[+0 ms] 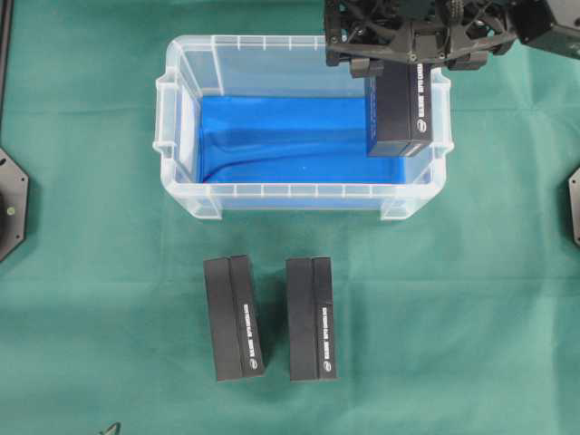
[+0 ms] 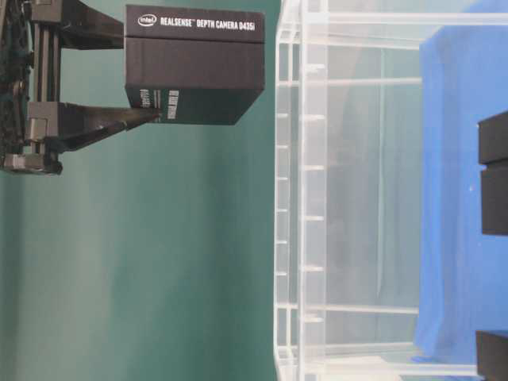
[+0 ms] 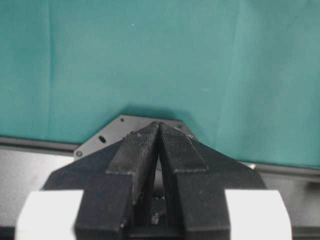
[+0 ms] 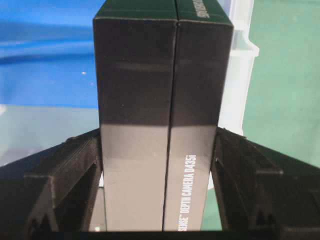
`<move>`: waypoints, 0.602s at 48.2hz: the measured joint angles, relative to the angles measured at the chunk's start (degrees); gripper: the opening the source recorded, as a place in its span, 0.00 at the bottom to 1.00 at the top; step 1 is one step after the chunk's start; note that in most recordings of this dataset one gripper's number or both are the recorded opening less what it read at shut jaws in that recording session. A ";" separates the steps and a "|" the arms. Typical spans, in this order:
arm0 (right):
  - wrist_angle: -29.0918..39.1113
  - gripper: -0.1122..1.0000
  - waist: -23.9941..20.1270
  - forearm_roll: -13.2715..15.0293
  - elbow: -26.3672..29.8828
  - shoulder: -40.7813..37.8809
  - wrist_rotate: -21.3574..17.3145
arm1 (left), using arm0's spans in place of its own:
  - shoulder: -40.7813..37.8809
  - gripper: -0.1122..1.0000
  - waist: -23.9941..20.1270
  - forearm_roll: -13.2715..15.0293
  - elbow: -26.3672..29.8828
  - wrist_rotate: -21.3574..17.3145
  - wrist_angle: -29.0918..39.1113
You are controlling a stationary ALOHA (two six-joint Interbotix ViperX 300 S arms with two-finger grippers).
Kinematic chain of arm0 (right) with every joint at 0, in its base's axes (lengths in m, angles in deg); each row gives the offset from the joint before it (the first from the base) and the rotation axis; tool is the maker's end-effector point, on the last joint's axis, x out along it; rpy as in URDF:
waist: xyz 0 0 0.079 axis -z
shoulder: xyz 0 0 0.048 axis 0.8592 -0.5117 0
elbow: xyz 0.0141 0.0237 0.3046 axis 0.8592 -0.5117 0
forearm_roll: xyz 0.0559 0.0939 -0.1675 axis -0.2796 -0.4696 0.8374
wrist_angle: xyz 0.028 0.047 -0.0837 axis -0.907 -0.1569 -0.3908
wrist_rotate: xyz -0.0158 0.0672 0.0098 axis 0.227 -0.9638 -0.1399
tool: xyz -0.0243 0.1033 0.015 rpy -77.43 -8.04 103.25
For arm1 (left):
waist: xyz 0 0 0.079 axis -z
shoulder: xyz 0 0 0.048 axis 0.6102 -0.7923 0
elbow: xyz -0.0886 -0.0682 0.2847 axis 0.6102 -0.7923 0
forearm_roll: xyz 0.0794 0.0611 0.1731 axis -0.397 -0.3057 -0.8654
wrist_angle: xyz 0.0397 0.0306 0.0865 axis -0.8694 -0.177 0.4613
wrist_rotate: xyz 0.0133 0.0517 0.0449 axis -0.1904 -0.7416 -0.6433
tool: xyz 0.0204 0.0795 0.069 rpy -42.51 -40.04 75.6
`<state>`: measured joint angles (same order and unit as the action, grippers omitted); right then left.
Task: Take the box out of the case with the right arm.
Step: 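Lift the box straight up out of the case, then carry the box forward over the case wall and lower it right of the others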
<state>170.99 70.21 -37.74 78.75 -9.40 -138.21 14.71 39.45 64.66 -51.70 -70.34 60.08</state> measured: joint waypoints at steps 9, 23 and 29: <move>0.09 0.69 -0.70 0.00 0.09 0.00 0.00 | 0.00 0.10 0.00 0.00 0.00 0.00 0.00; 1.32 0.69 -6.15 0.00 0.00 0.00 -2.29 | 0.00 0.10 0.00 0.00 0.00 0.00 0.00; 2.11 0.69 -9.58 0.09 0.00 0.00 -5.19 | 0.00 0.10 0.09 0.00 -0.09 0.00 -0.09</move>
<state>173.10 60.63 -37.65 78.75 -9.40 -143.40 14.71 39.53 64.66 -51.79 -70.34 60.00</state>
